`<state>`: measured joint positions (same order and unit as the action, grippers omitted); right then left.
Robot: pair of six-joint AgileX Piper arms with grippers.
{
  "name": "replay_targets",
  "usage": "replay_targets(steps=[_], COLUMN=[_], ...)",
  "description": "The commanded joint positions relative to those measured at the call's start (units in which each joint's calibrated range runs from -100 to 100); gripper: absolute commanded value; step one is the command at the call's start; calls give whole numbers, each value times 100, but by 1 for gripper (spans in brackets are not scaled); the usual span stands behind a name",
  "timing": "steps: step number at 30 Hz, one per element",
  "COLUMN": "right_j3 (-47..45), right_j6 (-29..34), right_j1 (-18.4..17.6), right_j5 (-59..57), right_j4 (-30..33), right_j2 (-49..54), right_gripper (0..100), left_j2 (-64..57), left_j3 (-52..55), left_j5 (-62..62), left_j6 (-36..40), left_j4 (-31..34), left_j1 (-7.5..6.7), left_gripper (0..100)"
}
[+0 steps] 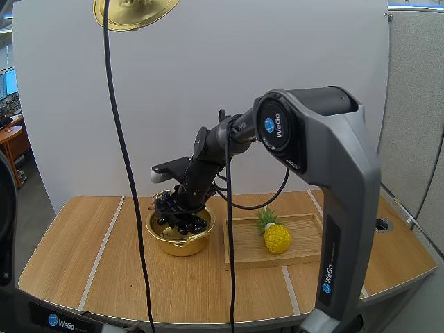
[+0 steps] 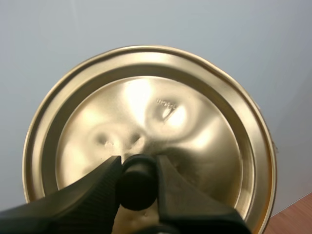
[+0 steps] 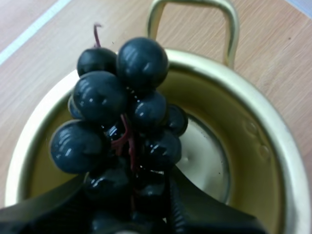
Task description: Open the pot, put the grape inside, and close it
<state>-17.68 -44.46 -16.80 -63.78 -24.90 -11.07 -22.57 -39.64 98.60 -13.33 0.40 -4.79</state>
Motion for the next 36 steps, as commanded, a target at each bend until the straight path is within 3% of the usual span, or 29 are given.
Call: replay_targets(steps=[1,15,36], right_j3=[-41,-56,-56], right_j6=[134,861,905], right_j1=[12,27,27], right_j5=[-256,-821,-1173], right_j4=[467,1389,1288], right_j2=[-264,-360,-360], right_gripper=[0,0,0], left_j2=[-46,-46,-46], left_j3=[-43,-43,-43], left_j5=[-215,-215,-215], left_j6=[16,16,16], left_j4=[96,96,96], left_j1=[-18,-18,-18], left_gripper=[0,0,0])
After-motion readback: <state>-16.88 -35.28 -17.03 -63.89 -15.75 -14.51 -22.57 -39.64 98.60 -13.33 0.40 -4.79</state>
